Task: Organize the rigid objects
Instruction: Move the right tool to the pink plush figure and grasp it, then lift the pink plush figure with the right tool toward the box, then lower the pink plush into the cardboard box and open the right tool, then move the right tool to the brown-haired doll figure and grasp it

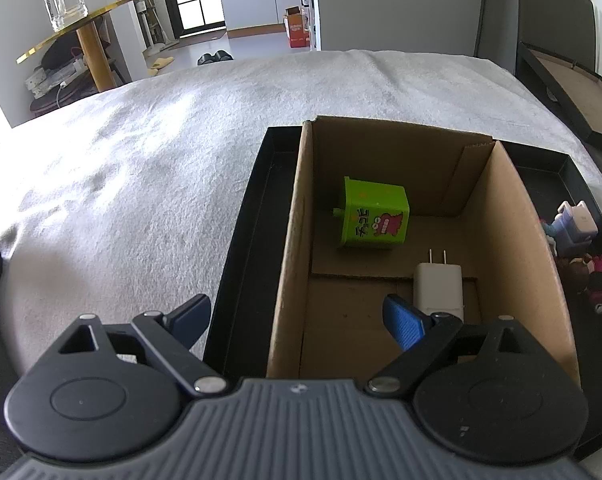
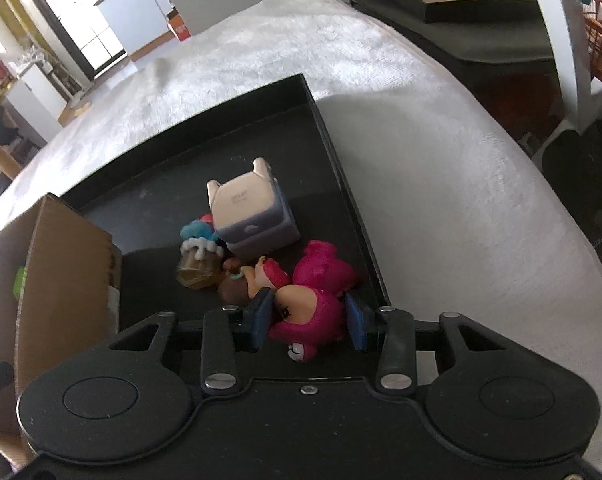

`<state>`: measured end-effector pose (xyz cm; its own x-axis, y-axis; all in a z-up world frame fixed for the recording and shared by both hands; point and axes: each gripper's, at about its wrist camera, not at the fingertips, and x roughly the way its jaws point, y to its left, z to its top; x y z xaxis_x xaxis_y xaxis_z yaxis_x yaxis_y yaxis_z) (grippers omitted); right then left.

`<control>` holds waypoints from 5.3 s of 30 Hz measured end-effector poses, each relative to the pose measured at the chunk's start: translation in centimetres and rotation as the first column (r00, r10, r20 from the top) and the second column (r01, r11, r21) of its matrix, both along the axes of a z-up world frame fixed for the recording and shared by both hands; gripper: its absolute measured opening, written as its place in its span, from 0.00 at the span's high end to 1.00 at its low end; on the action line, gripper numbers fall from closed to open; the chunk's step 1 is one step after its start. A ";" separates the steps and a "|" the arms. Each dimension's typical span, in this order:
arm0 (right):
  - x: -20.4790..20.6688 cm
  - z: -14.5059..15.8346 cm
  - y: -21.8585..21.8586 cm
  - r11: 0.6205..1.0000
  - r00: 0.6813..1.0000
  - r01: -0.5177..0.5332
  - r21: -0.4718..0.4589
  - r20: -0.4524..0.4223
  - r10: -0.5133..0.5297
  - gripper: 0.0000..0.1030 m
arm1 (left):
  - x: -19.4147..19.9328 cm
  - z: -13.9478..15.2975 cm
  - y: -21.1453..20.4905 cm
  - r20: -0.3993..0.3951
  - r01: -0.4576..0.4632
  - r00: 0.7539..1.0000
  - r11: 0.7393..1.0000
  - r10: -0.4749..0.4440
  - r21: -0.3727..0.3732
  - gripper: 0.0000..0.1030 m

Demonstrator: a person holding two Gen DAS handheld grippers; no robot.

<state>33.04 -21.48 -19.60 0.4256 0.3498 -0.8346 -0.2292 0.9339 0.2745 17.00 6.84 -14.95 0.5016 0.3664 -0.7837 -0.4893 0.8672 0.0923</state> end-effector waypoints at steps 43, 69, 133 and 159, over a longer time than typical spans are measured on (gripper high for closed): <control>-6.0 9.5 6.9 0.983 0.970 -0.182 -0.028 0.162 0.184 0.63 | -2.4 -0.9 1.1 0.067 0.053 0.997 0.995 -0.047 -0.079 0.81; -8.6 11.2 15.4 0.933 0.905 -0.344 -0.105 0.227 0.359 0.63 | -3.7 -0.8 2.4 0.124 0.052 0.992 0.987 -0.033 -0.153 0.89; -5.5 7.3 5.8 0.963 0.947 -0.264 -0.048 0.176 0.269 0.37 | -1.2 1.2 1.0 0.064 0.022 0.998 0.999 -0.019 -0.041 0.24; -0.8 1.0 5.2 0.958 0.955 -0.255 -0.134 0.122 0.271 0.37 | 0.7 -0.1 0.9 0.034 -0.024 0.999 0.999 0.024 -0.022 0.23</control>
